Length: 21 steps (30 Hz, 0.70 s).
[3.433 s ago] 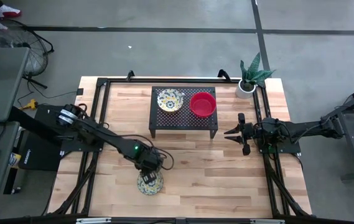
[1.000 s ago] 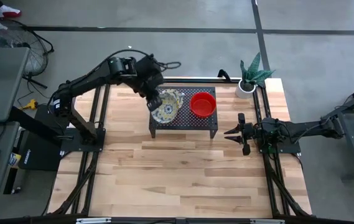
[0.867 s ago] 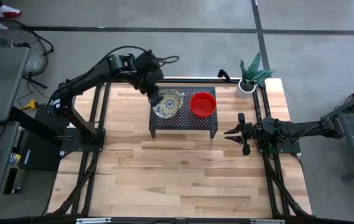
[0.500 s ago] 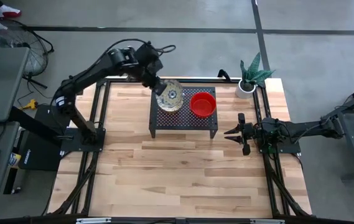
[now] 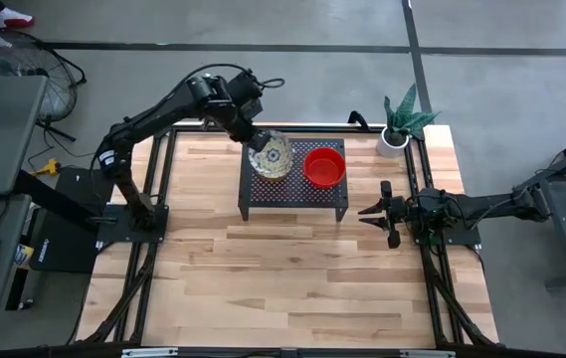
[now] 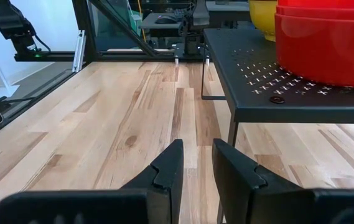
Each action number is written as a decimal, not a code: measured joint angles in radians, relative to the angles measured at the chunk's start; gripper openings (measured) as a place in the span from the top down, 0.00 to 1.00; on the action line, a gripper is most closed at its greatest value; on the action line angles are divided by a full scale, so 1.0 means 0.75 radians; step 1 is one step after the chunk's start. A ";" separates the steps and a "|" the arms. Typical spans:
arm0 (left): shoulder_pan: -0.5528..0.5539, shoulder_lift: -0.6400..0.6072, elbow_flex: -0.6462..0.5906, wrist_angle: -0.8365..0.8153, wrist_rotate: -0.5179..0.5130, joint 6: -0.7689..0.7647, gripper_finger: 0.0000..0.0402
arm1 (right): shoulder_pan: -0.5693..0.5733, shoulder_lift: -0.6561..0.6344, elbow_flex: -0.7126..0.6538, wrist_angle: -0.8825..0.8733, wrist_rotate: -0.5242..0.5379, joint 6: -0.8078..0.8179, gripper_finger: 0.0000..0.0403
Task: Pick & Place Mini bowls
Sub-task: Stack the yellow patterned bowl on the yellow patterned bowl on the shelf
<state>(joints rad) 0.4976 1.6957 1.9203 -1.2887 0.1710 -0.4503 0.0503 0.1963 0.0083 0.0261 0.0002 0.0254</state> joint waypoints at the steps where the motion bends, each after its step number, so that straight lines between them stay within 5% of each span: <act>1: 0.000 0.003 -0.002 -0.013 0.000 0.000 0.99 | 0.000 0.000 0.000 0.000 0.000 0.000 0.82; 21: -0.001 0.069 0.024 -0.061 0.039 0.013 0.93 | 0.000 -0.001 0.000 0.000 0.000 0.000 0.82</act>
<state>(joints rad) 0.4969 1.7477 1.9381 -1.3343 0.2006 -0.4403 0.0505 0.1959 0.0086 0.0261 0.0002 0.0254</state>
